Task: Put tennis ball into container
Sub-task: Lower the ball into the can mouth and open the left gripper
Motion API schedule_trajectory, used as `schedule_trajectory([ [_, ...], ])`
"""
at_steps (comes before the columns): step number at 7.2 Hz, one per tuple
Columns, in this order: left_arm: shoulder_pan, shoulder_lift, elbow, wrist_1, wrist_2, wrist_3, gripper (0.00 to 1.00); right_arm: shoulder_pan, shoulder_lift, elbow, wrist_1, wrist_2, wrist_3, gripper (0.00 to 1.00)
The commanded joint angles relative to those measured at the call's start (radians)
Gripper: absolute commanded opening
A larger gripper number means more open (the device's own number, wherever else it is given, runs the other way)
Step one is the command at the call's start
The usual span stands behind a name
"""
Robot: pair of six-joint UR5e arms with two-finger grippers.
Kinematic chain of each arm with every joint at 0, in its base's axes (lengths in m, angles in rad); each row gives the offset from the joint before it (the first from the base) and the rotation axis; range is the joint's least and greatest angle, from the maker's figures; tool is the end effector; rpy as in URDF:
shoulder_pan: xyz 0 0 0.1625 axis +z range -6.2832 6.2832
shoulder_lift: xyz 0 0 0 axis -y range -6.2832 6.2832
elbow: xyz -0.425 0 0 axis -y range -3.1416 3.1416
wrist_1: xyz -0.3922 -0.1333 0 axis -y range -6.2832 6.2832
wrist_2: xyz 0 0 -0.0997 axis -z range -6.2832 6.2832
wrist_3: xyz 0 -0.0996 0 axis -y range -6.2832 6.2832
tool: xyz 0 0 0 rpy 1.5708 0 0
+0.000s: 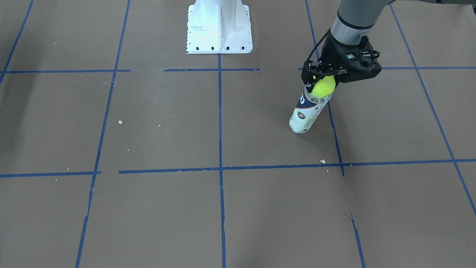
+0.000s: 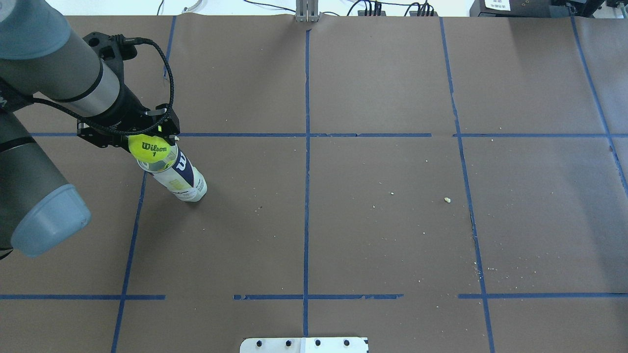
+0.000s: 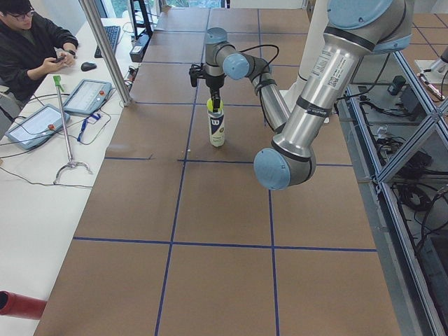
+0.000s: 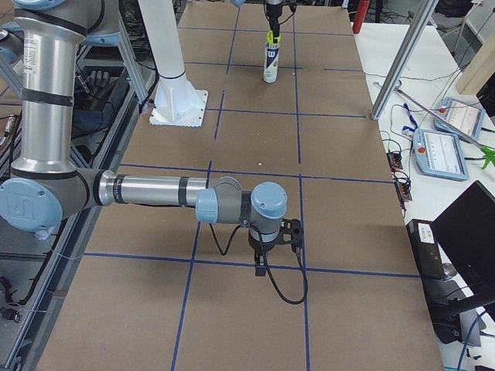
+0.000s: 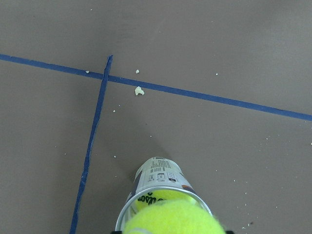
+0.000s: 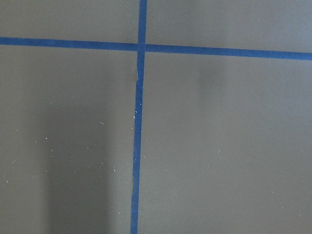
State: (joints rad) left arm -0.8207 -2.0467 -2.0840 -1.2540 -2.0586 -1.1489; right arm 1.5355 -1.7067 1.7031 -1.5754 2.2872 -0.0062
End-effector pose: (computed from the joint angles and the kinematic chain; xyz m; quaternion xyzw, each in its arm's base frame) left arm 0.3068 -0.4563 0.2193 0.0010 0.3930 -0.1034 0.9137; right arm 0.0525 -0.4358 0.6609 -0.0089 -0.3505 -0.0180 0.9363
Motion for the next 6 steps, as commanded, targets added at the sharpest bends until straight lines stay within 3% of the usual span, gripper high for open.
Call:
schedule_trajectory([
  [1,0.000,-0.001,-0.002,0.001,0.000,0.000,0.90,0.000,0.001,0.001,0.000,0.000,0.000,1.00],
  [4,-0.006,0.000,-0.013,-0.001,0.002,0.015,0.99,0.000,-0.001,0.000,-0.001,0.000,0.000,1.00],
  [6,-0.044,0.020,-0.013,0.002,-0.003,0.217,0.99,0.000,-0.001,0.000,0.000,0.000,0.000,1.00],
])
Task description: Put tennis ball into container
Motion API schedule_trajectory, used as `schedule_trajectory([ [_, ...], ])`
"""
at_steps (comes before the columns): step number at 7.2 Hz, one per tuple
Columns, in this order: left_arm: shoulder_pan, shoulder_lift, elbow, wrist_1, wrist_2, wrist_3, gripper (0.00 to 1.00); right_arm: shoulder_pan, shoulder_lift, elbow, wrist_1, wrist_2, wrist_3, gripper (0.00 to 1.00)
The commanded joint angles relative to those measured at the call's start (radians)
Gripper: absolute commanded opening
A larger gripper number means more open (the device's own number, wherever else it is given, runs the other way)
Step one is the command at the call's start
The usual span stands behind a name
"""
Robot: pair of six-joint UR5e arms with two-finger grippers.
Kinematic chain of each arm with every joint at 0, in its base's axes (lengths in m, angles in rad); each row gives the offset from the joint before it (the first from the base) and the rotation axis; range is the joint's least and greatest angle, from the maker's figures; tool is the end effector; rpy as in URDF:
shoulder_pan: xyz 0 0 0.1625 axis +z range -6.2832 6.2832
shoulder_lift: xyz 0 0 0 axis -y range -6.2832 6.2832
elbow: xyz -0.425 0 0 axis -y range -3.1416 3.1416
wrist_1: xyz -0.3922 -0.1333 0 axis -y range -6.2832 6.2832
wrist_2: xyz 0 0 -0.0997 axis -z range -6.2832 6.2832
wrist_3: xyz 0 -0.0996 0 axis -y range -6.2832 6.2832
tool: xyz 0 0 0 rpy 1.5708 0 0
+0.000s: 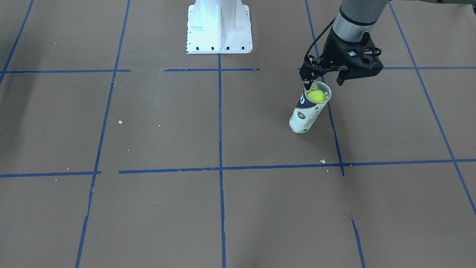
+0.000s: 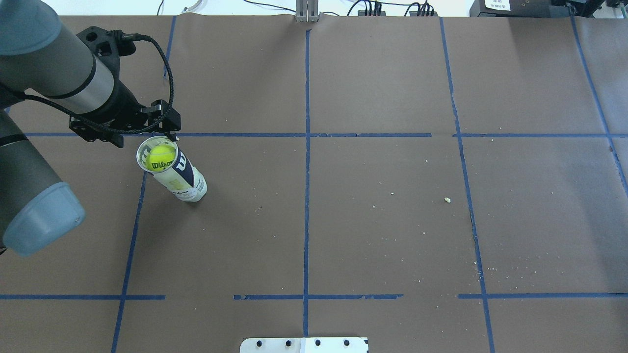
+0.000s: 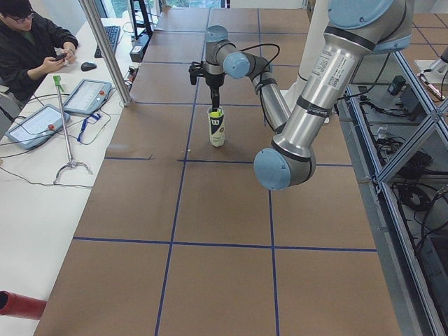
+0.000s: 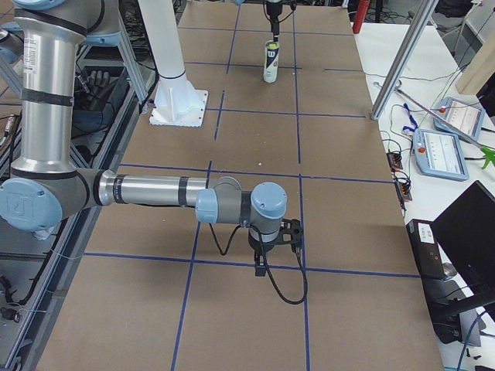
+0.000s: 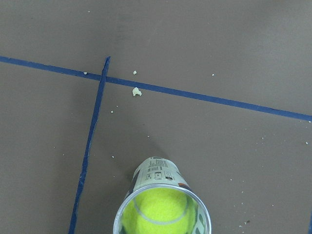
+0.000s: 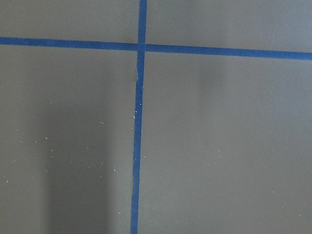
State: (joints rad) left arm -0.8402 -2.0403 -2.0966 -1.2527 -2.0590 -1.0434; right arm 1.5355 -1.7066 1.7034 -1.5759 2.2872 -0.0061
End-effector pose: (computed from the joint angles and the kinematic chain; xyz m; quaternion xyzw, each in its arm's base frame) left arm 0.2949 -0.4589 0.2186 0.0269 0.3939 -0.0633 0.9166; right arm 0.0525 -0.4359 0.6608 -0.0090 -0.3505 -0.0179 0.9364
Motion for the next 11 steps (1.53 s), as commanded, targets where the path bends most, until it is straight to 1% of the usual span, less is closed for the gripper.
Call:
schedule_trajectory([
  [1,-0.092,0.050,0.009,-0.004,-0.012,0.247,0.99,0.000,0.001,-0.001,-0.001,0.000,0.000,1.00],
  [2,-0.170,0.095,0.033,-0.004,-0.051,0.410,0.99,0.000,0.001,-0.001,0.001,0.000,0.000,1.00],
  [3,-0.282,0.129,0.081,-0.005,-0.117,0.587,0.99,0.000,0.001,-0.001,0.001,0.000,0.000,1.00],
  [4,-0.374,0.179,0.131,-0.005,-0.150,0.741,0.99,0.000,-0.001,-0.001,0.001,0.000,0.000,1.00],
  [5,-0.451,0.237,0.171,-0.010,-0.151,0.861,1.00,0.000,-0.001,-0.001,-0.001,0.000,0.000,1.00],
  [6,-0.536,0.297,0.228,-0.020,-0.177,0.991,1.00,0.000,0.001,0.001,0.001,0.000,0.000,1.00],
  [7,-0.613,0.328,0.336,-0.022,-0.206,1.019,1.00,0.000,0.001,-0.001,0.001,0.000,0.000,1.00],
  [8,-0.646,0.371,0.383,-0.063,-0.208,1.019,1.00,0.000,-0.001,-0.001,-0.001,0.000,0.000,1.00],
  [9,-0.664,0.444,0.389,-0.158,-0.211,1.019,1.00,0.000,0.001,-0.001,-0.001,0.000,0.000,1.00],
  [10,-0.684,0.522,0.389,-0.231,-0.271,1.019,1.00,0.000,0.001,-0.001,-0.001,0.000,0.000,1.00],
  [11,-0.688,0.585,0.386,-0.238,-0.347,1.019,1.00,0.000,0.001,-0.001,0.001,0.000,0.000,1.00],
])
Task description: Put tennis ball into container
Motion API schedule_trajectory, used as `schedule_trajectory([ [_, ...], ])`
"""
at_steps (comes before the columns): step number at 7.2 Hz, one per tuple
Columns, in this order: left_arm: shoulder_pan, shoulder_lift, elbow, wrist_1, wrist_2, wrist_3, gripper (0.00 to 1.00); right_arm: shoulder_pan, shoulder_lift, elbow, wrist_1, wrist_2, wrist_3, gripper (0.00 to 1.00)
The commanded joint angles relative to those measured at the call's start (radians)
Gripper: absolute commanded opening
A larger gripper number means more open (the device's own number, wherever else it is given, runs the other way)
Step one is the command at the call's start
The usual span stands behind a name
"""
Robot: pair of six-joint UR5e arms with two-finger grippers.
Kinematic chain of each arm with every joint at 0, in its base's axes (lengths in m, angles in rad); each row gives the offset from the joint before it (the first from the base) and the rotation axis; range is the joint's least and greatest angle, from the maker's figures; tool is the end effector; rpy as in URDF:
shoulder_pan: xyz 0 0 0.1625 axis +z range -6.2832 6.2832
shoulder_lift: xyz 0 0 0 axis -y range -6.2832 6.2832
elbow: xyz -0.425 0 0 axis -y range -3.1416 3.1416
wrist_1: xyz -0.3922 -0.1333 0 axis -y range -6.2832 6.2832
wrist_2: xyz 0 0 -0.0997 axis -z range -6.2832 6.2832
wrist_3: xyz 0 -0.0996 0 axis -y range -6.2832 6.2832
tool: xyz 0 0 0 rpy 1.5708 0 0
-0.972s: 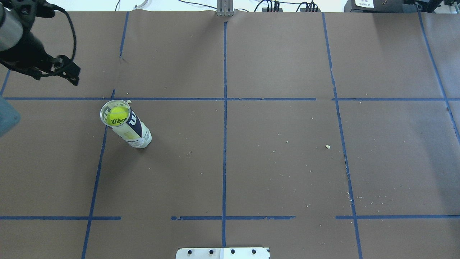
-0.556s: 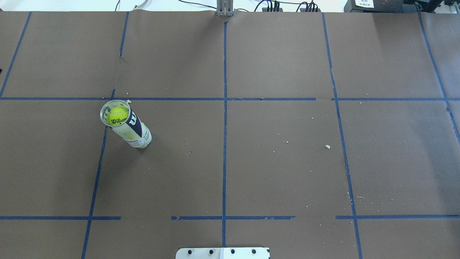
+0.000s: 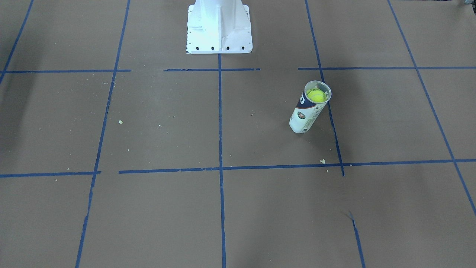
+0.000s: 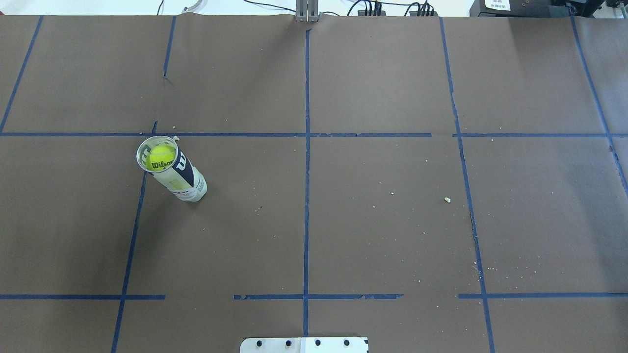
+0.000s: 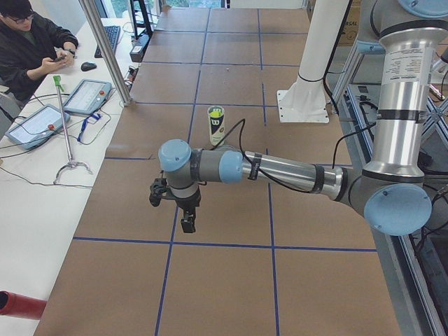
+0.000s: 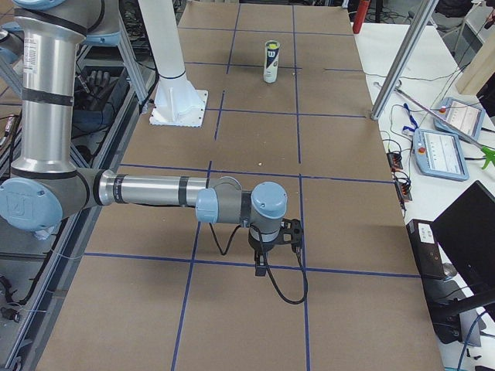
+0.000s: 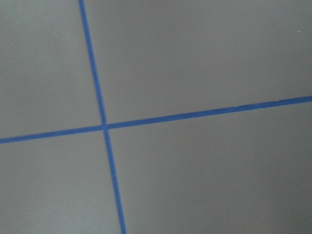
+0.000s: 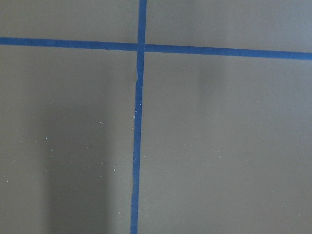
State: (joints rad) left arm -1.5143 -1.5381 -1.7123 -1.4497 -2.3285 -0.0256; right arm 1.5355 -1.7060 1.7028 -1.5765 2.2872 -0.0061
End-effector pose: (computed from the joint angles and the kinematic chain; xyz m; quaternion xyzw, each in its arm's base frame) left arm -0.0379 -0.4777 0.6183 -0.0209 0.3693 0.0121 0.9290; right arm 0.0525 -0.4361 0.6609 -0.0093 -0.3505 -0.0178 0.9364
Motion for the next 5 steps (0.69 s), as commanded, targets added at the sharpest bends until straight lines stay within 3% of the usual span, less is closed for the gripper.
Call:
schedule_trajectory([
  [1,-0.020,0.099,0.002,-0.055,-0.081,0.003,1.00,0.000,-0.001,0.000,0.000,0.000,0.000,1.00],
  [5,-0.029,0.084,-0.007,-0.054,-0.060,0.154,1.00,0.000,-0.001,0.000,0.001,0.000,0.000,1.00],
])
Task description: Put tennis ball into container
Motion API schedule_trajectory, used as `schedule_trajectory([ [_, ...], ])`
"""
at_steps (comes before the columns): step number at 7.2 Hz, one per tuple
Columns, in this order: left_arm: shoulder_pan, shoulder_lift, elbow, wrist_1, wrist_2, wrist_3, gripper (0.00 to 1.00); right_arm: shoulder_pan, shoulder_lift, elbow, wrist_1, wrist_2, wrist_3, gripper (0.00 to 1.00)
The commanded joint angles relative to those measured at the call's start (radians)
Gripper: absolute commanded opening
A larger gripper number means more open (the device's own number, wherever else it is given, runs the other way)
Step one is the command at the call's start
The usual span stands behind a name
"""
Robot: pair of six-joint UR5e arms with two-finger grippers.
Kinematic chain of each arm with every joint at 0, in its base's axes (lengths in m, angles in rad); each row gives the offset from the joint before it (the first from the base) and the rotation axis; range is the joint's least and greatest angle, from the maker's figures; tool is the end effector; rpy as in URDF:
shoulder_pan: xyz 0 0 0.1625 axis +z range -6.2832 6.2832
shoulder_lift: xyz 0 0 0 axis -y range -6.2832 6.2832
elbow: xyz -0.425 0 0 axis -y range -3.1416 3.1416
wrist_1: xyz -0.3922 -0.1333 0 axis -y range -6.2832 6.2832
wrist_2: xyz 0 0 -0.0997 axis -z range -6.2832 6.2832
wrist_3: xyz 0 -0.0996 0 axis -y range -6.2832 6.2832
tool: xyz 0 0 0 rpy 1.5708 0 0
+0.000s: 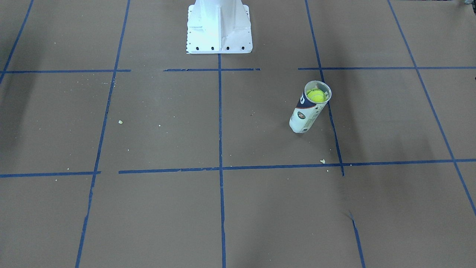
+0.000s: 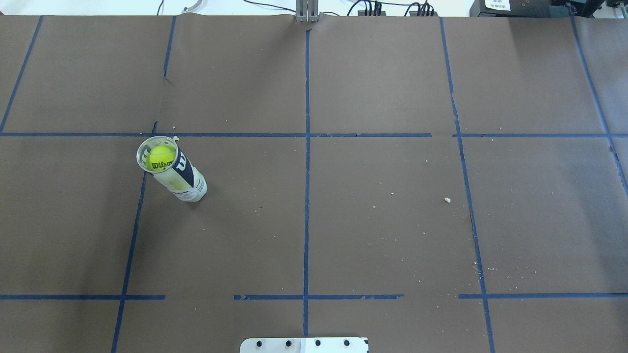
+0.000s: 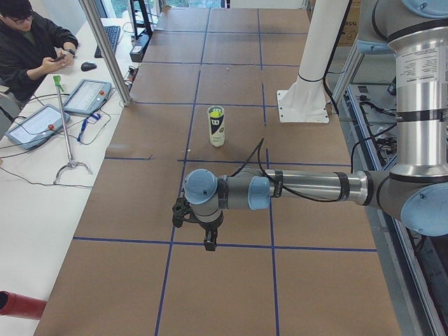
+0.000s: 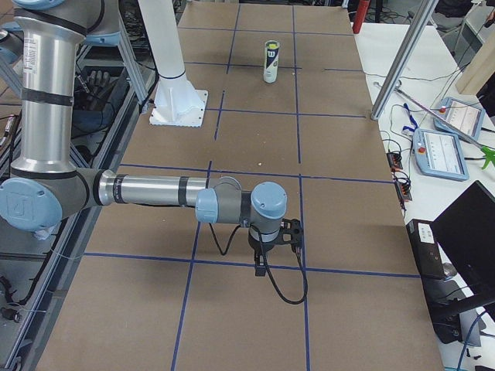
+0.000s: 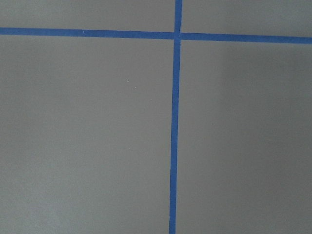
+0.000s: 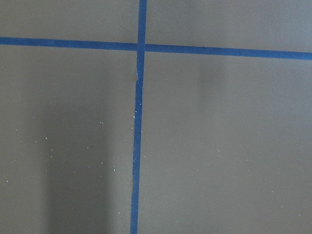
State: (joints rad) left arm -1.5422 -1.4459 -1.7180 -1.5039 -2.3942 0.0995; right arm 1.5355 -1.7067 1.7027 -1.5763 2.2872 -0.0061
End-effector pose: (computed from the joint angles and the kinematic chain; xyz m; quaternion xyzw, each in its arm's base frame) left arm -0.0478 -0.4373 0.6475 -0.0062 0.4005 0.0497 0.9149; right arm 0.0526 -0.4357 0.6612 -0.0096 -0.3505 -0.0177 0.9364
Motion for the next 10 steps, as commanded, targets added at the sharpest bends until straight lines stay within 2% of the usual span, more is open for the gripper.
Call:
schedule_trajectory([
  [1,-0.007,-0.013,-0.002,0.002,0.039,0.029,1.00,0.000,0.001,0.000,0.001,0.000,0.000,1.00],
  [10,-0.026,-0.021,0.006,0.001,0.038,0.031,1.00,0.000,-0.001,0.000,-0.001,0.000,0.000,1.00],
])
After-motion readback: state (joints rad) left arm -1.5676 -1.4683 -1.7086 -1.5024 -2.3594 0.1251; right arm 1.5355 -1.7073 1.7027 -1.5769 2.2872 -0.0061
